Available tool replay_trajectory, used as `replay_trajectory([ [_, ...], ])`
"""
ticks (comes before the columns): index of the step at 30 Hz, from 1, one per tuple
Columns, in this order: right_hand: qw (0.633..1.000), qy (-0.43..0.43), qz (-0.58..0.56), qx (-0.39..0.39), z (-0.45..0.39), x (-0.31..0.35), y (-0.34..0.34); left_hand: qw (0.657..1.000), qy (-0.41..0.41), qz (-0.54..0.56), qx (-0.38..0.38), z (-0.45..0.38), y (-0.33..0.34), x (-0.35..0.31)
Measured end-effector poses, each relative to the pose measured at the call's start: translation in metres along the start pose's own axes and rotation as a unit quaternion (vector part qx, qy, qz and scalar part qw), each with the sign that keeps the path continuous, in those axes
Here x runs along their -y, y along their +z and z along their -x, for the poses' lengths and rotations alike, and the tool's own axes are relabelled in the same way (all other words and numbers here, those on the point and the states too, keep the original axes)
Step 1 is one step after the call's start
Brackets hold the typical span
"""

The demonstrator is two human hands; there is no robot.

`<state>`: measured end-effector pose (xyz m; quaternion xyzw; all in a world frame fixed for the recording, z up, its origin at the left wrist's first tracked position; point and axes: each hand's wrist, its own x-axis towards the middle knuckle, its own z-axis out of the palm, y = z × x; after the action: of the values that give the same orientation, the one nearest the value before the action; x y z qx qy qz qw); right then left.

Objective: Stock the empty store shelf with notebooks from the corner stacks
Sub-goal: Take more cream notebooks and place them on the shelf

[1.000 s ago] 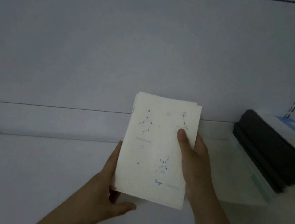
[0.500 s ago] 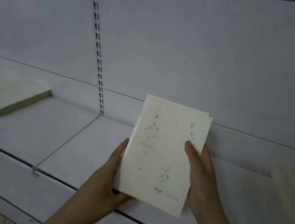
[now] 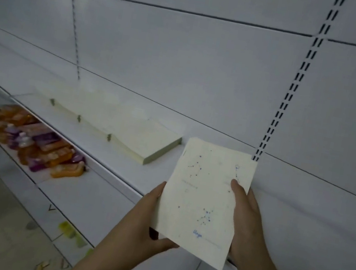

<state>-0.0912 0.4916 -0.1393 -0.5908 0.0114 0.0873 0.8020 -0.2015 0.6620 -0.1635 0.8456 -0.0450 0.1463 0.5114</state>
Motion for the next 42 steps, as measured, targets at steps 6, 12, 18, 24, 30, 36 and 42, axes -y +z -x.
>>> replay_trajectory([
  [6, 0.998, -0.015, 0.066, 0.01, -0.034, -0.015, 0.085, 0.999, -0.036, -0.038, -0.005, -0.009, -0.067, 0.052],
  [12, 0.997, 0.013, 0.06, 0.039, -0.1, -0.022, 0.161, 0.996, -0.051, 0.017, -0.071, -0.06, -0.125, 0.101],
  [18, 0.997, 0.049, 0.042, 0.031, -0.172, -0.03, 0.25, 0.991, -0.068, -0.009, -0.119, -0.121, -0.204, 0.143],
  [24, 0.994, 0.089, 0.037, 0.06, -0.221, -0.056, 0.344, 0.984, -0.087, -0.006, -0.152, -0.158, -0.286, 0.196],
  [30, 0.99, 0.097, 0.063, 0.077, -0.251, -0.083, 0.443, 0.984, -0.08, 0.0, -0.161, -0.182, -0.379, 0.258],
  [36, 0.989, 0.112, 0.076, 0.063, -0.273, -0.113, 0.542, 0.989, -0.089, -0.016, -0.114, -0.206, -0.486, 0.32],
  [42, 0.986, 0.12, 0.073, 0.087, -0.3, -0.117, 0.622, 0.992, -0.093, -0.064, -0.055, -0.245, -0.58, 0.355],
])
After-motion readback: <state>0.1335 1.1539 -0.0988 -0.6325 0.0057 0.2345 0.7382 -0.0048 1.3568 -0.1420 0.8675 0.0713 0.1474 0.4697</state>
